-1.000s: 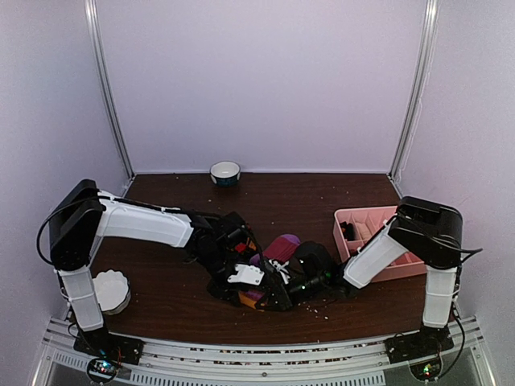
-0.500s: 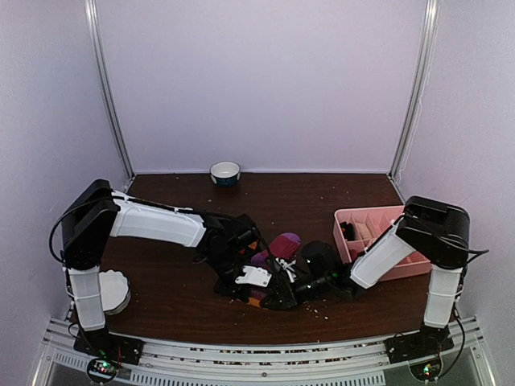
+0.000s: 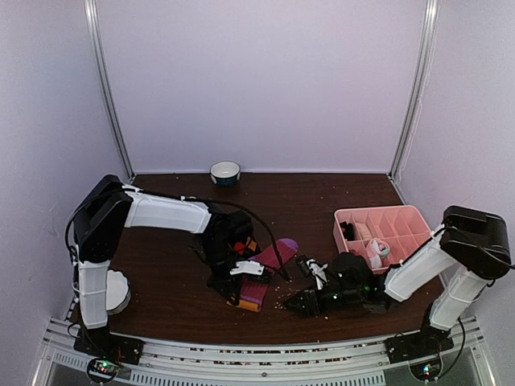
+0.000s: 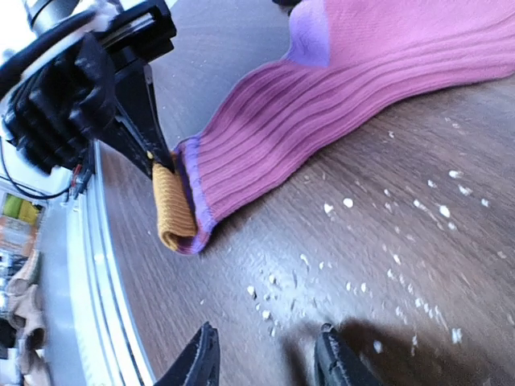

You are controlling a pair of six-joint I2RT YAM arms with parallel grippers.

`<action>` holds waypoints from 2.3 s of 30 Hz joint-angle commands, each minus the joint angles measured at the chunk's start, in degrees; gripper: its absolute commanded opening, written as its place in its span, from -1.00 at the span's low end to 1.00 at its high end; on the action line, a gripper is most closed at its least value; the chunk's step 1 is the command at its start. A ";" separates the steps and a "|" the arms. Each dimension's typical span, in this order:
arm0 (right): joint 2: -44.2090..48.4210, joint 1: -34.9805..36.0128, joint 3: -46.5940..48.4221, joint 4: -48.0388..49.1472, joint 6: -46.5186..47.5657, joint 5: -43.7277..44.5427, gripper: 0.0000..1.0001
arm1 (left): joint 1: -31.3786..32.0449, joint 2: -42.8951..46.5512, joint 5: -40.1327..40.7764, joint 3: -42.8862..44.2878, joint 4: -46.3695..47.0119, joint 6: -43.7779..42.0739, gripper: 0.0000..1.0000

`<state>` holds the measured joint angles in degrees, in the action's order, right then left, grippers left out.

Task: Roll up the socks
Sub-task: Roll the sock.

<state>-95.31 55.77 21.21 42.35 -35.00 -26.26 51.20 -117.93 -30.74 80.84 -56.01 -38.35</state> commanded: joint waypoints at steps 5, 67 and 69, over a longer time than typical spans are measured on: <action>18.50 11.02 -0.81 -20.17 12.54 33.84 0.99 | 0.13 -5.20 -5.43 7.27 -11.23 -0.90 -1.00; -14.70 13.03 17.13 -19.54 37.22 13.73 -1.00 | -1.36 -2.12 -5.23 9.01 -6.65 -1.75 -0.19; -14.97 11.29 17.13 -19.74 33.57 9.40 -1.00 | -1.36 1.06 -3.47 5.48 -2.89 -1.71 -0.17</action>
<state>-106.63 70.06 40.82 30.30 7.81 -6.61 50.54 -124.84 -38.09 91.59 -70.00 -38.57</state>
